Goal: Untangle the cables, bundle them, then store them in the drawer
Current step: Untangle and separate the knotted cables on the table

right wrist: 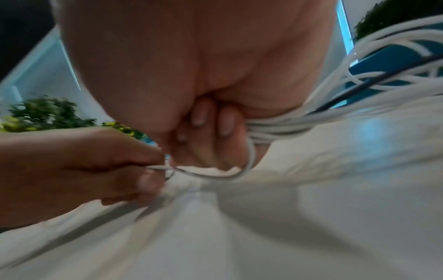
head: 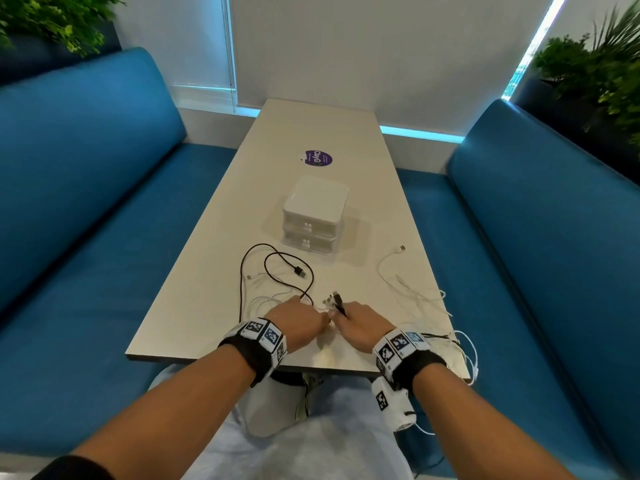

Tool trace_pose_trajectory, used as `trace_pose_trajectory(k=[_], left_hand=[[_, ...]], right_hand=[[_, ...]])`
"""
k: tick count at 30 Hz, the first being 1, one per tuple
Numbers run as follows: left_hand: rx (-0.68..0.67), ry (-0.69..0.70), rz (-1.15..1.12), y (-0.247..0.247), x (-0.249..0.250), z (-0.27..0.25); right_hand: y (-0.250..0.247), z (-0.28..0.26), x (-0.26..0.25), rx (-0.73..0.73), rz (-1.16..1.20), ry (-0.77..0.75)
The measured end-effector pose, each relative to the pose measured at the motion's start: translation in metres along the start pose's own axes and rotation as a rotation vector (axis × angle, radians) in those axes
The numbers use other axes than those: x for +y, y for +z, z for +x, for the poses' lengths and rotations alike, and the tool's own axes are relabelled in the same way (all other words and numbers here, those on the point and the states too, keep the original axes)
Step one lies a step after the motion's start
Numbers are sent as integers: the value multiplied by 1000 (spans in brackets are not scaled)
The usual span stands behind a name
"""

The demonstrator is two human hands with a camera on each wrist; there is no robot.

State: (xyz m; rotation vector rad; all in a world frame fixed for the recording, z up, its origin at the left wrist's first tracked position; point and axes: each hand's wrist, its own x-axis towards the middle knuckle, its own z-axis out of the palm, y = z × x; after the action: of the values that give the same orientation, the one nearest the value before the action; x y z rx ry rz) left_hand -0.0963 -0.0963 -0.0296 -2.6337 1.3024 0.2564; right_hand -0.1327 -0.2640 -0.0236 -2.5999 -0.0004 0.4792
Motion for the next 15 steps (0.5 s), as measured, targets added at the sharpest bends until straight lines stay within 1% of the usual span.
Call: trace_pose_trajectory(k=[3, 5, 8, 10, 12, 15], left_hand=[[118, 9, -73, 9, -9, -4], [162, 19, -92, 12, -9, -5], [198, -50, -92, 9, -9, -4], [148, -96, -101, 7, -13, -2], [114, -115, -95, 5, -12, 1], [142, -124, -95, -1, -4, 8]], right_hand=[[-2, 3, 21, 94, -107, 133], [-7, 4, 31, 139, -164, 207], [-15, 2, 30, 215, -230, 275], [-17, 3, 29, 239, -228, 289], [-15, 3, 26, 219, -173, 289], [-6, 3, 10, 179, -44, 157]])
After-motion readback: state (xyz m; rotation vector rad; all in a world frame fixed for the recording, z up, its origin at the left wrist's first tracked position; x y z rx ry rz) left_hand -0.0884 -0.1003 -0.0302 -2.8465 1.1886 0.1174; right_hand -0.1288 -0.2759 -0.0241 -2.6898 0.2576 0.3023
